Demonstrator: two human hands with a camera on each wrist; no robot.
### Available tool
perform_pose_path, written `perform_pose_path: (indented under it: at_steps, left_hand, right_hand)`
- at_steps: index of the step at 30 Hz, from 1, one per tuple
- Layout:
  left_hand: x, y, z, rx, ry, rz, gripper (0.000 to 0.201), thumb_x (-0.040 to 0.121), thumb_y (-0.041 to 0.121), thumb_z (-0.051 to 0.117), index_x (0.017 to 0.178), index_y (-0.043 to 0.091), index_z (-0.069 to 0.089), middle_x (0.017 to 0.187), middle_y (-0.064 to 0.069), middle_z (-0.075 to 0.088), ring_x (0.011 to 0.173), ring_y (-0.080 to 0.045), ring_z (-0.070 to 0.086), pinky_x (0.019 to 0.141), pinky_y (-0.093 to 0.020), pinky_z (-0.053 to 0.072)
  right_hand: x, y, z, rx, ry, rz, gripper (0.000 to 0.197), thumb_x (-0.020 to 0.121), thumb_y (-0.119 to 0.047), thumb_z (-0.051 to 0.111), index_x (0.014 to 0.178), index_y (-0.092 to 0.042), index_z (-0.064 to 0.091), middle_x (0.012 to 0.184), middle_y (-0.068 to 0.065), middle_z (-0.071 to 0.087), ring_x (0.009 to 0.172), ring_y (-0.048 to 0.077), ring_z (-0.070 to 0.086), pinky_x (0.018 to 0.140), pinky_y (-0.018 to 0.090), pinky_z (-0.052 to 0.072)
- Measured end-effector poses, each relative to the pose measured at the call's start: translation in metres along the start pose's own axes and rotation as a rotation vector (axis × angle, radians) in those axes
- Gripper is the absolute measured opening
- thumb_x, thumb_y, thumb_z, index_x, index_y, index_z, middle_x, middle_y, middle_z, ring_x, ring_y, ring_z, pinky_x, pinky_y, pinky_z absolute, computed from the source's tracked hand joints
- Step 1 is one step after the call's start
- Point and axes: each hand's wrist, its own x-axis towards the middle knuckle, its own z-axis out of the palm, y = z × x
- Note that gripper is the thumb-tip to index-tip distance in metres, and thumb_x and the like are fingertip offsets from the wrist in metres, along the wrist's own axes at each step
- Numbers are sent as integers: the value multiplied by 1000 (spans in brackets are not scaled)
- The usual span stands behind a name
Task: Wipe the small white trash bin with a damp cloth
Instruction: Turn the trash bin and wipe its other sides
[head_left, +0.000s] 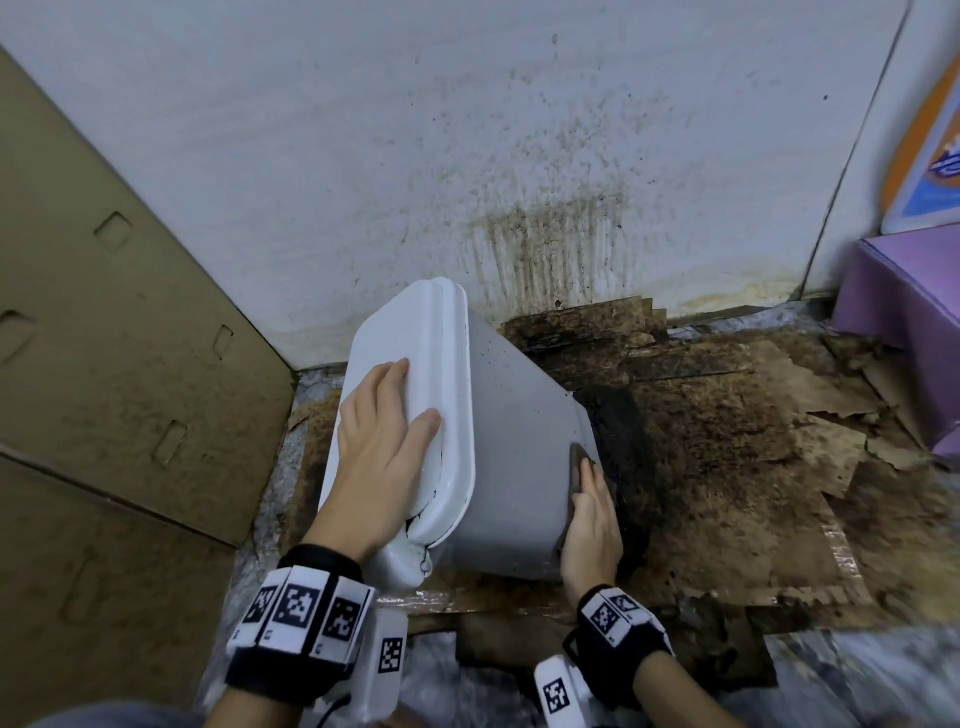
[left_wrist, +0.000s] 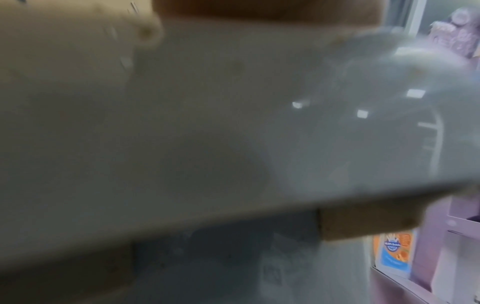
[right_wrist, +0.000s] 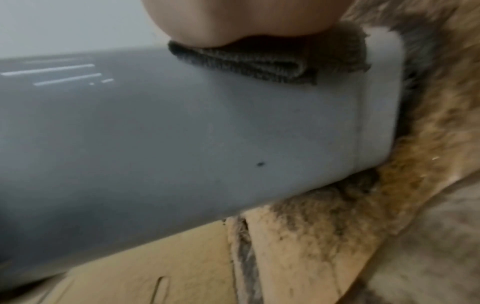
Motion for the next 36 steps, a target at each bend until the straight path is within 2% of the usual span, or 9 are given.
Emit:
perform_pose_path:
  at_steps: [5,8,11,13,17,20,26,32,36]
  left_hand:
    - [1,4,5,44,4,10,69,92,57,28,156,29,23,155,15,21,142,1,11,120,-33,14]
    - [3,5,7,58,5,16,71,92,58,27,156,29,23,156,14,21,142,0,11,119,-31,13]
    - [5,3,9,87,4,28,73,91,60,25,157,28,21,158,11,20,144,-3,11,122,-34,13]
    - [5,2,8,87,-6,34,72,93,60,26,157,29,20,158,13,19,145,-4,10,123,-38,14]
    - [4,-2,3,43,-29,3,69,94,60,26,157,34,16,158,19,15,146,-1,6,124,-42,15]
    - [3,-2,2,36,-32,2,69,94,60,26,158,34,16,158,20,15,147,-1,5,125,-43,14]
    - [2,-1,2,36,-41,25,69,95,62,26,158,36,16,158,20,14,148,0,3,124,-40,12]
    - [0,-5,-4,2,-54,3,68,95,61,29,158,37,18,156,24,15,147,4,2,122,-34,11]
    - [0,-9,-7,-13,-62,-26,67,97,57,32,159,37,16,157,27,12,146,10,-2,119,-29,7]
  right_hand:
    - [-31,-55,16,89,-35,-120,65,90,-34,16,154,-34,29,164,-13,22,151,1,15,126,34,8]
    - [-47,-90,20,157,-138,-282,65,87,-44,13,151,-41,26,164,-19,20,149,-8,11,125,26,7]
    - [-46,-102,15,87,-196,-439,62,90,-39,14,151,-39,22,164,-17,20,151,-7,10,124,25,9]
    - [-36,-103,9,44,-266,-485,61,94,-35,15,155,-36,18,165,-18,15,152,-5,6,125,26,8]
    - [-9,-115,4,-55,-504,-475,56,104,-29,15,157,-32,-1,165,-20,-9,151,-6,-11,125,24,-4]
    - [20,-123,6,-110,-588,-472,54,109,-26,16,157,-32,-8,164,-18,-18,150,-4,-18,123,24,-8]
    - [74,-138,6,-189,-658,-417,56,110,-24,17,158,-25,-12,165,-11,-20,150,1,-18,123,26,-9]
    - [94,-110,-2,-281,-719,-341,58,111,-32,19,158,-24,-14,164,-9,-24,151,4,-20,125,30,-9]
    - [106,-81,-12,-322,-723,-221,58,111,-30,18,157,-23,-16,164,-9,-24,148,2,-20,118,21,-10]
